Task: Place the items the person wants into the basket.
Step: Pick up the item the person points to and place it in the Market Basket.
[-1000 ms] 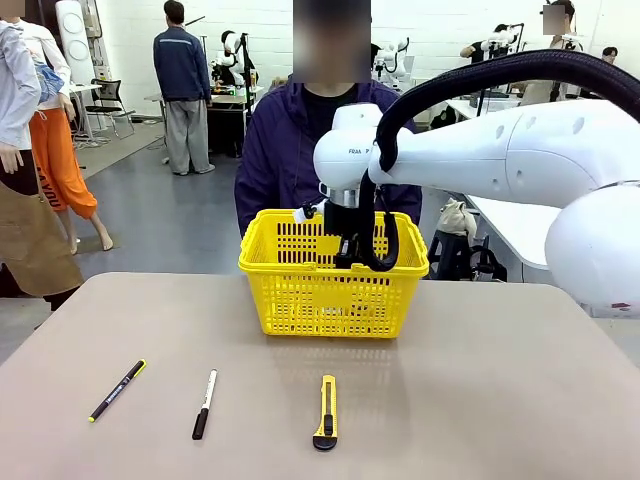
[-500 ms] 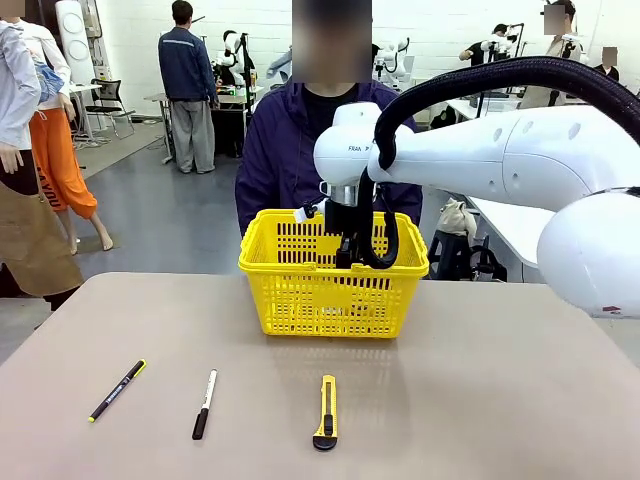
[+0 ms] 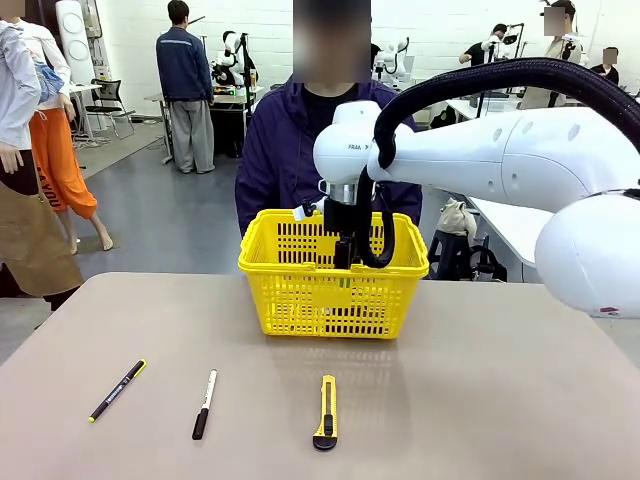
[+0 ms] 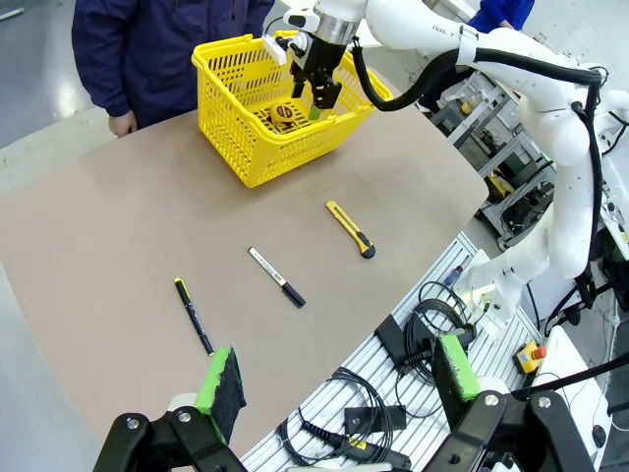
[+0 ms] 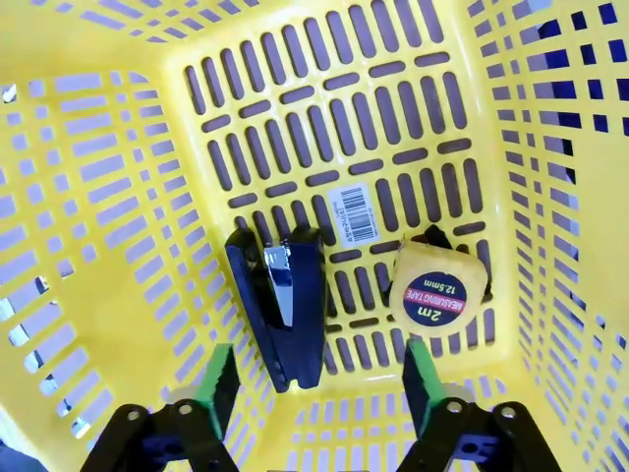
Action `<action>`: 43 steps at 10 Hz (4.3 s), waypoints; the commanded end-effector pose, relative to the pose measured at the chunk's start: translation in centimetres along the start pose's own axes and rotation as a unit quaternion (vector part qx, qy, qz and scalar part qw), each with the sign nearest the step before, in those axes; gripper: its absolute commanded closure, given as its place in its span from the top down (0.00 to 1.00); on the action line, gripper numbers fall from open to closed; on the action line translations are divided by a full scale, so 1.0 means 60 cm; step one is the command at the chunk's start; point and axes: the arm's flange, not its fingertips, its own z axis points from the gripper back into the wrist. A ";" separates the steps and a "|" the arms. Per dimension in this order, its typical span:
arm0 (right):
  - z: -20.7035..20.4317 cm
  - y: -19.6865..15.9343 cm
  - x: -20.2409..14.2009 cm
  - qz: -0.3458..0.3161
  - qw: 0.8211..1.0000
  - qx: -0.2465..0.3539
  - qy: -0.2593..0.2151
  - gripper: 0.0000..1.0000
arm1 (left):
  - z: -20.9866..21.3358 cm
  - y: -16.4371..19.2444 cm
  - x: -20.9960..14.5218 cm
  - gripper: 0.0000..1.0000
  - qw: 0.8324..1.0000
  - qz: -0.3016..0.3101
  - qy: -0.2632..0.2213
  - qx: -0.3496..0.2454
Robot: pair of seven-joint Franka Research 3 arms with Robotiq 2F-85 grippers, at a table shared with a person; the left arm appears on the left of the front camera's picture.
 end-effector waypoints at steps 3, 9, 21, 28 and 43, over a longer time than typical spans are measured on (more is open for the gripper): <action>0.039 0.006 0.003 0.015 1.000 0.000 -0.016 1.00 | 0.002 0.003 0.000 1.00 1.000 -0.007 -0.003 -0.007; 0.304 0.218 -0.272 -0.101 0.982 -0.088 -0.133 1.00 | 0.002 0.003 0.000 1.00 1.000 -0.007 -0.003 -0.007; 0.273 0.255 -0.614 -0.237 0.946 -0.096 -0.201 1.00 | 0.002 0.003 0.000 1.00 1.000 -0.007 -0.003 -0.007; 0.273 0.255 -0.614 -0.237 0.946 -0.096 -0.201 1.00 | 0.002 0.003 0.000 1.00 1.000 -0.007 -0.003 -0.007; 0.388 0.157 -0.954 0.031 0.907 0.088 -0.410 1.00 | 0.002 0.003 0.000 1.00 1.000 -0.007 -0.003 -0.007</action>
